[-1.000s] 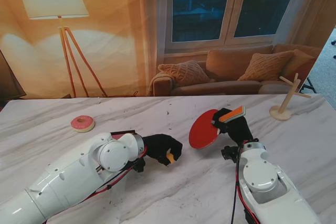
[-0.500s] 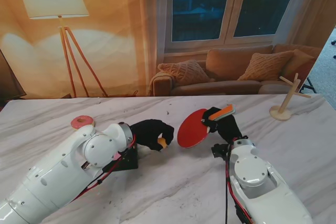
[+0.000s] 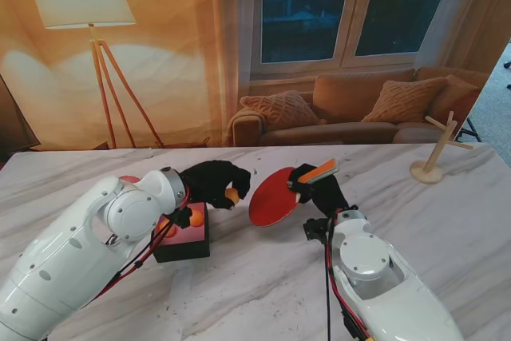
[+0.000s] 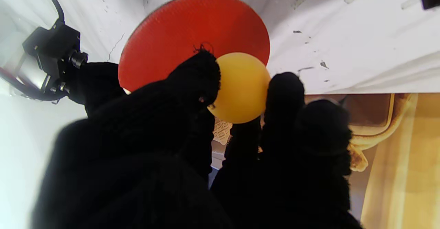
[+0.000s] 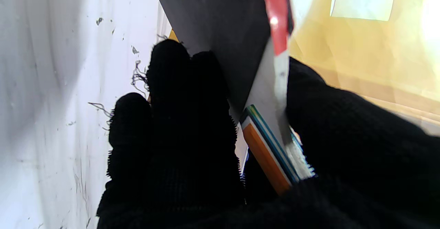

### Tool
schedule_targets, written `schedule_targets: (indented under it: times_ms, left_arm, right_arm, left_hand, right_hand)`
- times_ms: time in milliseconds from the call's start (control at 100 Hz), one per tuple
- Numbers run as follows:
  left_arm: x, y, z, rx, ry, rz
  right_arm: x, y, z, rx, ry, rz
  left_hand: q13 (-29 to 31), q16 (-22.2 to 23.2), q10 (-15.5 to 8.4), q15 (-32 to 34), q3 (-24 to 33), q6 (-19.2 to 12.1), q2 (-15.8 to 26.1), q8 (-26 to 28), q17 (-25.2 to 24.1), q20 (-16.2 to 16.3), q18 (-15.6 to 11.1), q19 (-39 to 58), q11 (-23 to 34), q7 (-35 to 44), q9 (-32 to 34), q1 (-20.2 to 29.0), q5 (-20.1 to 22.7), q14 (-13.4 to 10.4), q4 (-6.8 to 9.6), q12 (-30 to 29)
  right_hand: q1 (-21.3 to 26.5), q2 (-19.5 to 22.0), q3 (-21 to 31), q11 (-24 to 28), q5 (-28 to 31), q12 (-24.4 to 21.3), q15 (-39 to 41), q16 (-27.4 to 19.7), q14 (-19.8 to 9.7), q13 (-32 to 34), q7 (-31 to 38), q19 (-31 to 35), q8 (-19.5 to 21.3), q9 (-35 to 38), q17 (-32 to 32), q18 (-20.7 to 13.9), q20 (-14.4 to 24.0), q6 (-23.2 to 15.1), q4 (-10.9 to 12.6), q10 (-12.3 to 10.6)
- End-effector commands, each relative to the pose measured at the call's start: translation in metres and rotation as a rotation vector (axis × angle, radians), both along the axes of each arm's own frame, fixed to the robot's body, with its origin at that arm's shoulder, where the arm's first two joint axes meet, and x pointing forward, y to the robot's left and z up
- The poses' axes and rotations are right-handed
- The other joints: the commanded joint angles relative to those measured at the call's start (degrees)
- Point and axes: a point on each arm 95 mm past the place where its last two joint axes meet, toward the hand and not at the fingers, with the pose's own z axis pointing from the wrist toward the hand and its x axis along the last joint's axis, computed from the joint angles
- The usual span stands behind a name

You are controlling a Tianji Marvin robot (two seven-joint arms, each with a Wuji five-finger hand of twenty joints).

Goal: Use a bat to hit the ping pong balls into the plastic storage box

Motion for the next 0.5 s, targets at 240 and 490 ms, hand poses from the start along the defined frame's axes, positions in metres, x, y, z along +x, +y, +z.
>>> schedule_targets:
  times_ms: [240, 490]
  left_arm:
    - [0.002, 0.013, 0.025, 0.01, -0.082, 0.023]
    - [0.001, 0.021, 0.042, 0.007, -0.125, 0.043]
  right_arm:
    - [-0.003, 0.023, 0.0, 0.028, 0.031, 0.081]
    - [-0.005, 0.04, 0.001, 0.047, 0.045, 0.13]
  left_hand:
    - [1.4, 0.8, -1.8, 0.8, 3.4, 0.1, 1.2, 1.4, 0.3, -1.1, -8.6, 1.6, 1.4, 3.0, 4.3, 4.2, 1.6, 3.5, 2.04, 2.8]
    - [1.3, 1.0, -1.9, 0.7, 3.1, 0.0, 1.5, 1.6, 0.2, -1.1, -8.7, 1.5, 1.1, 2.9, 4.4, 4.2, 1.6, 3.5, 2.15, 2.9]
  right_hand:
    - [8.5, 5.8, 10.2, 2.0, 12.2, -0.1, -1.4, -0.3, -4.9, -3.7, 9.4, 0.9, 3.3, 3.3, -0.4, -1.2, 0.7, -0.4, 2.1, -12.6]
    - [8.5, 5.8, 10.1, 2.0, 12.2, 0.0, -1.5, -0.3, -4.9, -3.8, 9.4, 0.9, 3.7, 3.2, -0.4, -1.2, 0.7, -0.5, 2.0, -12.7]
